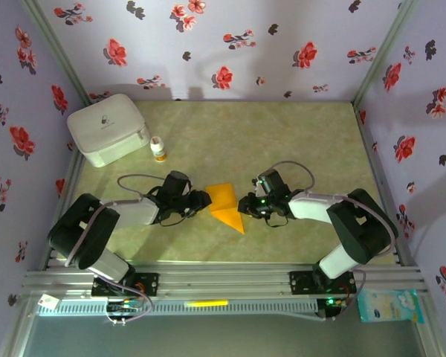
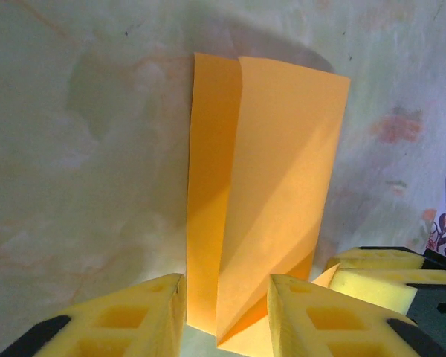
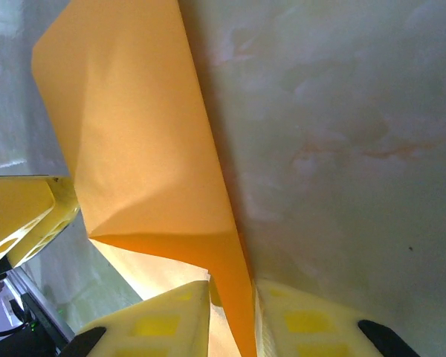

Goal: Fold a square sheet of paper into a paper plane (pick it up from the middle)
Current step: Fourth fold the wing at the center of the table.

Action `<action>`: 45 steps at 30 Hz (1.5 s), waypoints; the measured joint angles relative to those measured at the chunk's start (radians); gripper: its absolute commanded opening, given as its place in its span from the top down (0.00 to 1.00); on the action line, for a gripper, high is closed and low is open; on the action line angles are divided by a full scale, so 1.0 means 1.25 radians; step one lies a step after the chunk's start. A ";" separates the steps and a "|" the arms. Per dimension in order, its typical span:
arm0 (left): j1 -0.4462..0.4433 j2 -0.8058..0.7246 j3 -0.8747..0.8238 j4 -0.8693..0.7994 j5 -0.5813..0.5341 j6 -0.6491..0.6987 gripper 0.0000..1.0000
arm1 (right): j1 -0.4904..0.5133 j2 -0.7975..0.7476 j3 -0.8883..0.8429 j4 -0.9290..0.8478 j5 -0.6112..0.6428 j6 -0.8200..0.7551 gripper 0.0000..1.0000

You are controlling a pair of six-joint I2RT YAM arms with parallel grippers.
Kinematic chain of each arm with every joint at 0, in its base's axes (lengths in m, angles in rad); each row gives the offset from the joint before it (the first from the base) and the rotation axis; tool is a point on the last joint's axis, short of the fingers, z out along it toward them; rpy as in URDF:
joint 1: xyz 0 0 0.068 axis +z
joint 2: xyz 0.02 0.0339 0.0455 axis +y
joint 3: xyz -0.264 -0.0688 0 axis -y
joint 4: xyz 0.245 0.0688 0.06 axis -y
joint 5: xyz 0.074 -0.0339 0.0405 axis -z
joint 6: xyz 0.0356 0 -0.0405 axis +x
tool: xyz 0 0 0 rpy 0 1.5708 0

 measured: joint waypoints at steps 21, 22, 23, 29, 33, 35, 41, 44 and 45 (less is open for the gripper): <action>0.002 0.045 0.023 0.042 0.026 -0.004 0.73 | -0.016 0.000 -0.009 0.005 0.006 0.000 0.79; 0.002 0.045 0.023 0.044 0.026 -0.006 0.74 | -0.016 0.000 -0.009 0.006 0.006 0.000 0.79; 0.002 0.046 0.023 0.046 0.026 -0.006 0.75 | -0.016 0.000 -0.009 0.006 0.006 0.000 0.78; 0.002 0.047 0.023 0.069 0.033 -0.013 0.78 | -0.016 0.000 -0.010 0.006 0.006 0.000 0.77; 0.004 0.047 0.023 0.087 0.039 -0.021 0.79 | -0.017 0.000 -0.010 0.006 0.006 0.000 0.76; 0.007 0.047 0.023 0.097 0.041 -0.024 0.79 | -0.018 0.000 -0.010 0.005 0.006 0.000 0.76; 0.014 0.056 0.022 0.135 0.053 -0.033 0.81 | -0.019 -0.005 -0.010 0.005 0.009 0.000 0.75; 0.016 0.072 0.022 0.160 0.064 -0.043 0.87 | -0.019 -0.013 -0.010 -0.001 0.009 0.000 0.73; 0.016 0.079 0.022 0.170 0.069 -0.048 0.92 | -0.019 -0.017 -0.010 -0.006 0.011 0.000 0.73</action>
